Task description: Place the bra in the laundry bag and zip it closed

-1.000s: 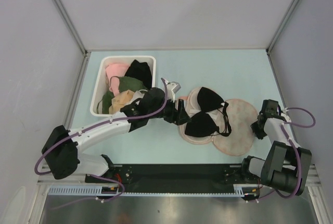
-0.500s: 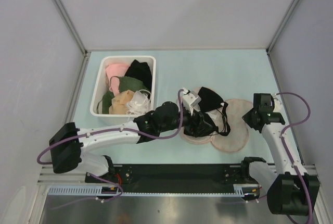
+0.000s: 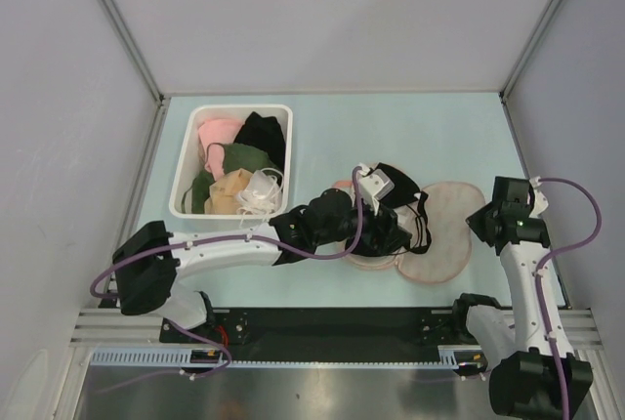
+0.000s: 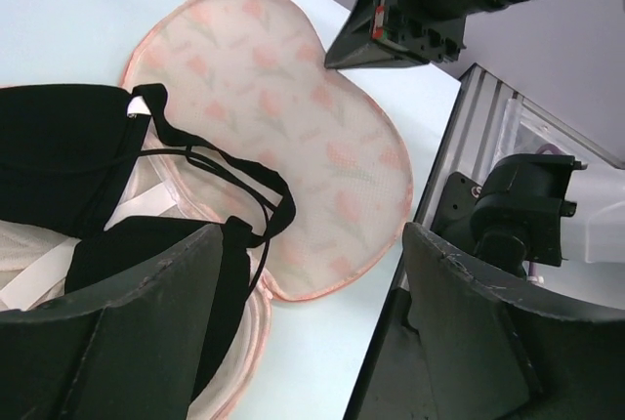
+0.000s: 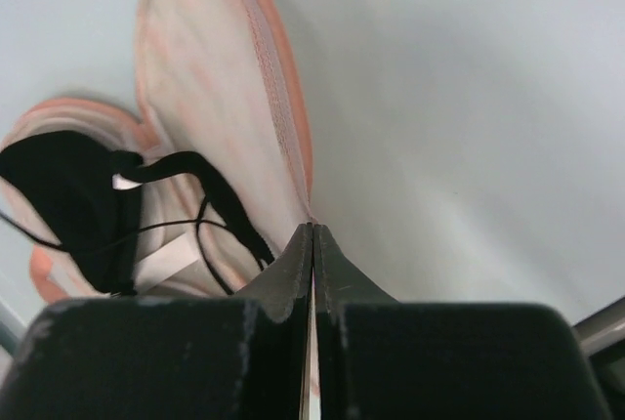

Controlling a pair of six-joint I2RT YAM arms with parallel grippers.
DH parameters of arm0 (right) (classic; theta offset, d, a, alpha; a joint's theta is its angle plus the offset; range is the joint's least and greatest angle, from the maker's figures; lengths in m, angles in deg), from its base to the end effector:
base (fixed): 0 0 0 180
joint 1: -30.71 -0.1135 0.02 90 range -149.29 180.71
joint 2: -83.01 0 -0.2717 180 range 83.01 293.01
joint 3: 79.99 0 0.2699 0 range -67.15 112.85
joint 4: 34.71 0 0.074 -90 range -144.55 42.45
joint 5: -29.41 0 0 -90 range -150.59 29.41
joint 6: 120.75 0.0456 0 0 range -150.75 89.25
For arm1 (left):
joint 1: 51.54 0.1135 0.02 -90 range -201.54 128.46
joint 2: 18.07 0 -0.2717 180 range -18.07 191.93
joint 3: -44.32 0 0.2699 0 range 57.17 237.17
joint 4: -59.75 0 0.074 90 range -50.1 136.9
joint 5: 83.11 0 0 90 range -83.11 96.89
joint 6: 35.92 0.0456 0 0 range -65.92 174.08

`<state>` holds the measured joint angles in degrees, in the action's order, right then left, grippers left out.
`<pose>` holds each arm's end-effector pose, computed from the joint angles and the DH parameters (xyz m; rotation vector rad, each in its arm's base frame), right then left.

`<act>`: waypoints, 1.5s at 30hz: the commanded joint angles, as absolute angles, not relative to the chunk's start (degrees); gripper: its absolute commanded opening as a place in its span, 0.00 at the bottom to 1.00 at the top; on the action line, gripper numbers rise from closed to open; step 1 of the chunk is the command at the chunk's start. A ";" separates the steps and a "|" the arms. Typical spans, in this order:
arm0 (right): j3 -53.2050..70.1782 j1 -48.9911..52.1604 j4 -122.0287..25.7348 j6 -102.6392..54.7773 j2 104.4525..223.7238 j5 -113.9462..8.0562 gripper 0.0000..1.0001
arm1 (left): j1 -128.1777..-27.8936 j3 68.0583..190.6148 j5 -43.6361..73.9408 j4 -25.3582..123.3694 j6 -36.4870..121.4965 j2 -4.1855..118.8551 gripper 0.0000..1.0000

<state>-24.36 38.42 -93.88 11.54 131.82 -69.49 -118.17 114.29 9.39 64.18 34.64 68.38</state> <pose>0.1792 -0.0314 0.2558 1.1030 2.2103 0.0667 0.1485 -0.3486 0.2832 0.8010 1.7490 -1.0927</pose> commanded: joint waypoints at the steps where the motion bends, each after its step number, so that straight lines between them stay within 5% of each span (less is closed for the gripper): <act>1: -28.73 41.34 -92.22 9.16 131.96 -65.43 0.00 | -118.42 115.71 9.26 64.04 34.31 64.03 0.80; 7: -27.17 38.46 -91.41 10.91 130.56 -61.82 0.00 | -118.51 112.89 12.78 69.04 33.26 64.10 0.87; 32: -10.72 19.90 -95.89 28.41 131.96 -62.88 0.00 | -120.44 120.09 16.91 77.93 26.40 77.99 0.92; 41: -9.50 18.58 -95.80 30.25 130.47 -59.62 0.00 | -120.62 128.61 12.00 67.59 31.67 85.46 0.71; 45: -9.31 18.41 -95.72 29.99 130.47 -59.62 0.00 | -120.09 131.88 6.98 60.35 35.01 86.00 0.25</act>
